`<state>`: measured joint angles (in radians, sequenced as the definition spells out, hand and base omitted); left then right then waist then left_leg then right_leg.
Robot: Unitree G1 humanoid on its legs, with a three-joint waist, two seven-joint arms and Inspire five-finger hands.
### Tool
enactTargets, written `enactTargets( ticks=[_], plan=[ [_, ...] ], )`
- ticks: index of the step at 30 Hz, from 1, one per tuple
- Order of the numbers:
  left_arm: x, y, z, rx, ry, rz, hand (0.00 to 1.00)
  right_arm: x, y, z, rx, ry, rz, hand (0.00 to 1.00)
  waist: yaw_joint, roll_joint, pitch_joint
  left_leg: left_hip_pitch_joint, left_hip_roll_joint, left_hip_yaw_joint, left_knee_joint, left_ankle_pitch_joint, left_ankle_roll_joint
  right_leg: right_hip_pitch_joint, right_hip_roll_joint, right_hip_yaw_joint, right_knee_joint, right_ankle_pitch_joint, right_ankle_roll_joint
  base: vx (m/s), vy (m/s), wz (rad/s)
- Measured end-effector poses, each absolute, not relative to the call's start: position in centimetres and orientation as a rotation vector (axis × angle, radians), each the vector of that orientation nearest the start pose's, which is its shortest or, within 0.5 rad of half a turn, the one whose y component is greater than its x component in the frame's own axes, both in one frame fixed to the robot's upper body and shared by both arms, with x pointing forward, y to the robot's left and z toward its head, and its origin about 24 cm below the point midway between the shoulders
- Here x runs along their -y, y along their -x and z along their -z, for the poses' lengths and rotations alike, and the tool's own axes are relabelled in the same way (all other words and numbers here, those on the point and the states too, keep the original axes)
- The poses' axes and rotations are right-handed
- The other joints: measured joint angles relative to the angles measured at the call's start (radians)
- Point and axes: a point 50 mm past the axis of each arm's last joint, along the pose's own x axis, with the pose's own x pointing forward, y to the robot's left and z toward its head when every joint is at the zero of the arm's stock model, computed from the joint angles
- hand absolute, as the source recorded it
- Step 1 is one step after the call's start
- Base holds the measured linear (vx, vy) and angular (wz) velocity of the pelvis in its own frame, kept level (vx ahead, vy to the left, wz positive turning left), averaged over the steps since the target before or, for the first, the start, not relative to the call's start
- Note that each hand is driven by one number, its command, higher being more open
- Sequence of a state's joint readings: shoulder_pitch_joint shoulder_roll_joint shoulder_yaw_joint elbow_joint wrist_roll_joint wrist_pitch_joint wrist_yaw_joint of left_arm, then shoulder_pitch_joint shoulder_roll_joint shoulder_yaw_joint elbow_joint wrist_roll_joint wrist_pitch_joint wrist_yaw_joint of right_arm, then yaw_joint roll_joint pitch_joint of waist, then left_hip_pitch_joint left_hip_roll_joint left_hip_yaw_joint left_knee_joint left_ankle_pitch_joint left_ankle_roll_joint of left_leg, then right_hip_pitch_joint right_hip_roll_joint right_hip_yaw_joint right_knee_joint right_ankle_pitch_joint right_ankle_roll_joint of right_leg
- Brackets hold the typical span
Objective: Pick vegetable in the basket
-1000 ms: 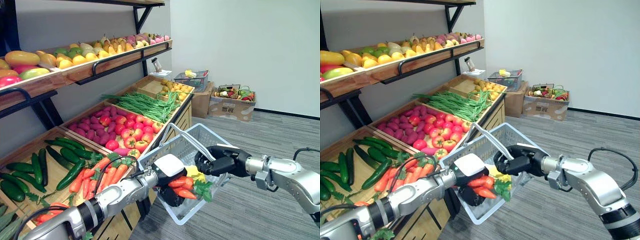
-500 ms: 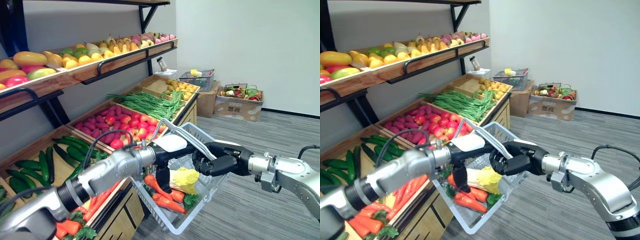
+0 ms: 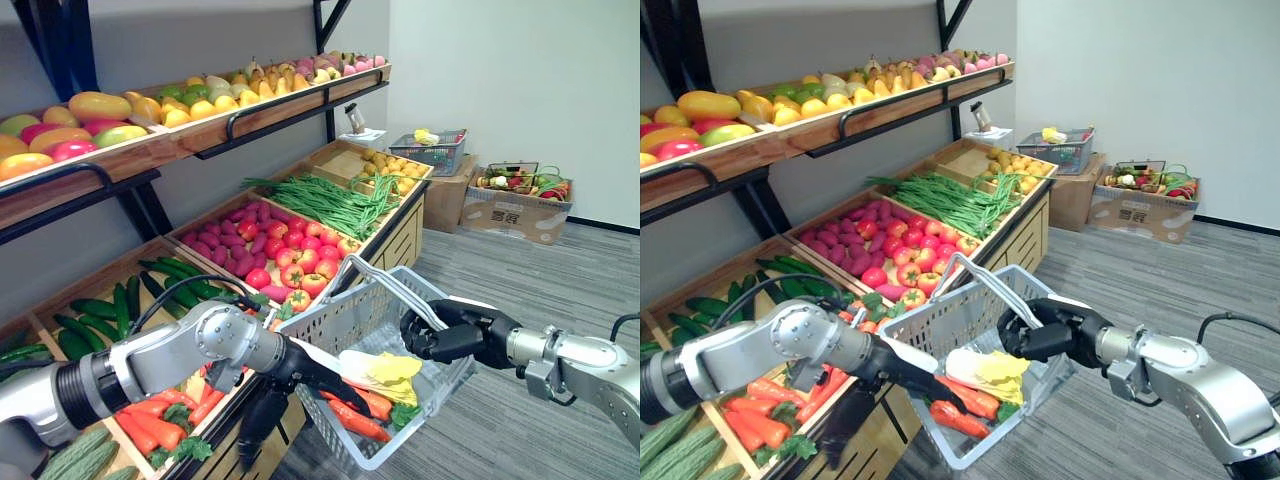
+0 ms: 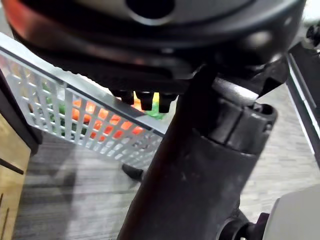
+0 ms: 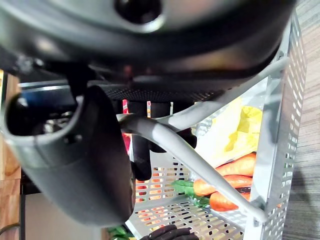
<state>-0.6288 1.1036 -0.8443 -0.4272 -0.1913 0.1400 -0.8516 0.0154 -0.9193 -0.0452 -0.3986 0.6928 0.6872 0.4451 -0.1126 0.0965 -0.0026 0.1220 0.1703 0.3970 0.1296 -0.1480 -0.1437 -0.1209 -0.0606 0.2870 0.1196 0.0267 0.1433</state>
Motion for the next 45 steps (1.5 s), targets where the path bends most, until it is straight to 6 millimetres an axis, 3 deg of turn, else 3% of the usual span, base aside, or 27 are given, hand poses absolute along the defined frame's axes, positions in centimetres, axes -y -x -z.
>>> enactTargets(
  ticks=[2, 5, 8, 9, 12, 13, 15, 18, 21, 22, 24, 26, 30, 31, 34, 35, 38, 41, 45],
  plan=[
    [-12.5, -22.9, -13.9, -0.095, -1.059, 1.459, 1.00, 23.7, -22.4, -11.6, -0.442, 0.179, -0.554, 0.00, 0.008, 0.000, 0.000, -0.002, 0.002, -0.003, 0.001, 0.000, 0.000, 0.000, 0.001, -0.004, -0.001, 0.000, 0.000, 0.01, 0.004, 0.04],
    [-14.3, -24.4, -16.4, -0.014, -0.981, 1.206, 1.00, 24.9, -21.8, -11.5, -0.415, 0.118, -0.484, 0.00, 0.014, -0.001, 0.000, -0.005, 0.003, -0.007, 0.002, 0.000, 0.000, 0.000, 0.001, -0.007, -0.002, 0.000, 0.000, 0.00, 0.002, 0.01],
    [-19.2, -25.7, -19.3, 0.086, -0.881, 0.805, 1.00, 26.8, -20.4, -11.2, -0.391, 0.045, -0.373, 0.00, 0.017, -0.002, 0.001, -0.018, 0.006, -0.025, 0.007, 0.000, 0.000, 0.001, -0.001, -0.019, -0.002, 0.000, 0.000, 0.00, 0.005, 0.09],
    [-20.3, -25.7, -19.6, 0.105, -0.851, 0.728, 1.00, 27.3, -20.1, -11.1, -0.389, 0.032, -0.349, 0.00, 0.019, -0.002, 0.001, -0.019, 0.006, -0.028, 0.008, 0.000, 0.000, 0.001, -0.001, -0.023, -0.003, 0.000, -0.001, -0.01, 0.005, 0.16],
    [-26.9, -24.3, -19.5, 0.142, -0.709, 0.339, 1.00, 29.6, -18.0, -10.5, -0.405, -0.014, -0.221, 0.00, 0.026, -0.010, 0.007, -0.024, 0.007, -0.056, 0.009, 0.002, 0.003, 0.017, -0.007, -0.049, -0.015, -0.001, -0.003, 0.00, 0.002, 0.21],
    [-27.9, -23.7, -19.1, 0.138, -0.685, 0.288, 1.00, 29.9, -17.7, -10.4, -0.414, -0.020, -0.204, 0.00, 0.028, -0.014, 0.010, -0.024, 0.007, -0.060, 0.009, 0.002, 0.003, 0.022, -0.008, -0.055, -0.019, -0.001, -0.003, 0.00, 0.011, 0.27],
    [-30.7, -21.4, -17.1, 0.102, -0.590, 0.123, 1.00, 31.0, -16.9, -9.3, -0.452, -0.057, -0.147, 0.00, 0.038, -0.027, 0.010, -0.034, 0.005, -0.082, 0.004, 0.001, 0.005, 0.035, -0.015, -0.073, -0.039, 0.000, -0.006, -0.02, 0.026, 0.25],
    [-31.8, -19.6, -14.3, 0.078, -0.443, -0.022, 1.00, 31.4, -16.1, -7.4, -0.488, -0.146, -0.093, 0.00, 0.063, -0.053, 0.008, -0.057, -0.002, -0.113, -0.001, 0.012, 0.010, 0.033, -0.025, -0.102, -0.060, 0.010, -0.009, 0.01, 0.001, 0.27],
    [-33.1, -18.4, -11.6, 0.049, -0.284, -0.195, 1.00, 31.7, -15.7, -5.7, -0.511, -0.241, -0.044, 0.00, 0.079, -0.061, 0.008, -0.077, -0.008, -0.141, -0.006, 0.020, 0.014, 0.033, -0.033, -0.124, -0.074, 0.015, -0.011, 0.04, 0.001, 0.31],
    [-34.3, -17.3, -9.7, 0.033, -0.162, -0.356, 1.00, 31.5, -15.6, -4.0, -0.527, -0.337, 0.005, 0.00, 0.084, -0.061, 0.008, -0.086, -0.010, -0.159, -0.007, 0.021, 0.016, 0.036, -0.036, -0.140, -0.079, 0.015, -0.011, 0.04, -0.001, 0.24],
    [-34.9, -16.3, -8.2, 0.016, -0.082, -0.471, 1.00, 31.3, -15.2, -2.3, -0.540, -0.406, 0.059, 0.00, 0.087, -0.061, 0.008, -0.095, -0.012, -0.172, -0.007, 0.022, 0.017, 0.037, -0.040, -0.153, -0.081, 0.015, -0.011, 0.04, -0.001, 0.29],
    [-35.2, -14.0, -4.6, -0.061, 0.054, -0.660, 1.00, 29.8, -13.8, 1.9, -0.606, -0.554, 0.162, 0.00, 0.099, -0.063, 0.010, -0.099, -0.018, -0.203, -0.009, 0.023, 0.021, 0.052, -0.048, -0.181, -0.087, 0.014, -0.012, 0.03, 0.008, 0.33],
    [-34.8, -11.0, 0.1, -0.150, 0.251, -0.876, 1.00, 26.9, -11.8, 6.7, -0.708, -0.700, 0.242, 0.00, 0.112, -0.075, 0.018, -0.101, -0.024, -0.231, -0.004, 0.021, 0.026, 0.076, -0.058, -0.211, -0.098, 0.012, -0.016, -0.02, 0.017, 0.27],
    [-34.1, -8.5, 2.8, -0.203, 0.365, -1.033, 1.00, 24.9, -10.4, 8.7, -0.761, -0.747, 0.284, 0.00, 0.115, -0.081, 0.028, -0.101, -0.028, -0.251, -0.002, 0.019, 0.031, 0.095, -0.064, -0.235, -0.105, 0.006, -0.022, -0.05, 0.013, 0.32],
    [-33.0, -5.9, 4.8, -0.220, 0.426, -1.228, 1.00, 23.6, -9.1, 9.9, -0.778, -0.772, 0.341, 0.00, 0.135, -0.096, 0.034, -0.099, -0.029, -0.275, -0.001, 0.016, 0.034, 0.116, -0.069, -0.264, -0.101, -0.007, -0.024, -0.05, 0.001, 0.43],
    [-31.8, -3.2, 6.8, 0.741, -1.190, 4.421, 1.00, 22.9, -8.3, 11.5, -0.760, -0.868, 0.450, 0.00, 0.158, -0.100, 0.033, -0.091, -0.030, -0.309, 0.011, 0.017, 0.028, 0.143, -0.075, -0.308, -0.080, -0.032, -0.021, -0.02, -0.019, 0.54],
    [-30.8, -1.5, 8.0, 0.780, -1.148, 4.263, 1.00, 22.3, -7.9, 12.0, -0.769, -0.932, 0.465, 0.00, 0.162, -0.103, 0.033, -0.089, -0.030, -0.317, 0.004, 0.018, 0.026, 0.142, -0.075, -0.319, -0.069, -0.042, -0.020, 0.00, -0.014, 0.23],
    [-29.0, -0.1, 9.9, 0.957, -1.075, 4.154, 1.00, 21.9, -7.4, 12.8, -0.758, -0.960, 0.520, 0.00, 0.163, -0.102, 0.034, -0.084, -0.028, -0.321, -0.003, 0.020, 0.023, 0.145, -0.075, -0.327, -0.060, -0.051, -0.020, 0.01, -0.012, 0.05],
    [-26.0, 1.1, 13.1, 1.318, -1.398, 3.969, 1.00, 21.9, -5.8, 13.9, -0.777, -0.963, 0.581, 0.00, 0.164, -0.109, 0.037, -0.067, -0.026, -0.324, -0.017, 0.021, 0.021, 0.157, -0.075, -0.335, -0.050, -0.067, -0.017, 0.02, -0.010, 0.04]
  ],
)
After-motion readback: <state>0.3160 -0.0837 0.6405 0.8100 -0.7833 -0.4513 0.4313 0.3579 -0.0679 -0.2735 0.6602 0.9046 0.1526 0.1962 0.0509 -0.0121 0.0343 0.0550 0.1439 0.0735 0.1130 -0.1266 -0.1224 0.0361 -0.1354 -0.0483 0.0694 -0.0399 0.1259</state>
